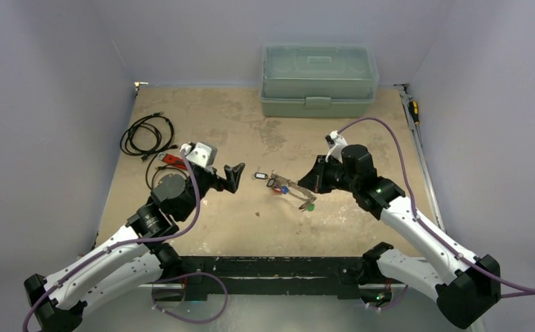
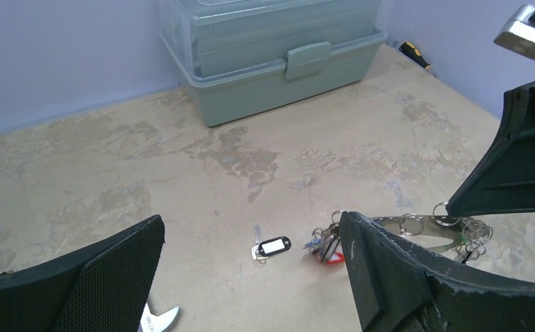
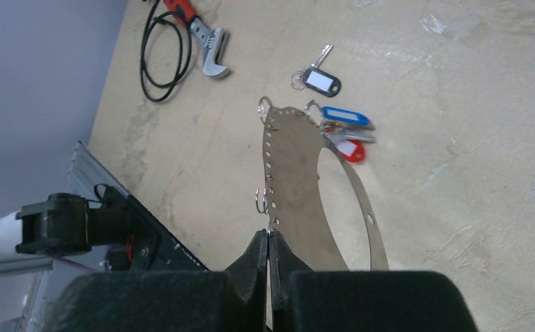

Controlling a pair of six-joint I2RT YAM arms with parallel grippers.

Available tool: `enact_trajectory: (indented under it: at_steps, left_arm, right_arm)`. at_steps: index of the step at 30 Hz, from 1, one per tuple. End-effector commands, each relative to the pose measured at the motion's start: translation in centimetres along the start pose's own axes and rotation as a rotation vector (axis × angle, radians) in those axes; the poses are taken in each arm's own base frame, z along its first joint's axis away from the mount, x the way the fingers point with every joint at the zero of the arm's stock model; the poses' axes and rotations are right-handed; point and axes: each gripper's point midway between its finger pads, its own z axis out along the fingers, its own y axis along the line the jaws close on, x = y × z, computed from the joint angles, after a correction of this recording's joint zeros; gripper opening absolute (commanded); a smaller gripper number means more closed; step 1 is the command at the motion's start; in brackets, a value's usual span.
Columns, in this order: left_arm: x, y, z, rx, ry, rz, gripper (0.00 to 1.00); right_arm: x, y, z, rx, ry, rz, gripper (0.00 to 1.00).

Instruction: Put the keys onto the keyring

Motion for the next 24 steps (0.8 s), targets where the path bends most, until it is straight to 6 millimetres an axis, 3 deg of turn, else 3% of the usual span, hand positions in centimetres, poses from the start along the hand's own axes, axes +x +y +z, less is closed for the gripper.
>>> enact_trajectory:
  at_steps: [1,8,24]
  left_arm:
    - [-1.1,0.0,0.4,0.006,-0.057,0.04,0.98]
    - [-0.2,1.5,1.5,-0.102,0.027,0.062,0.99]
    - [-0.5,-1.8,0.6,0.124,-0.03,0.133,0.99]
  right_arm:
    - [-2.2,3.6,-2.0,-0.123,-0.046,-0.089,0.0]
    - [-2.6,5.1,-3.0,-0.177,-0.047,-0.123,0.0]
    - [-3.4,5.3,-2.7,-0.185,-0.08,-0.124,0.0]
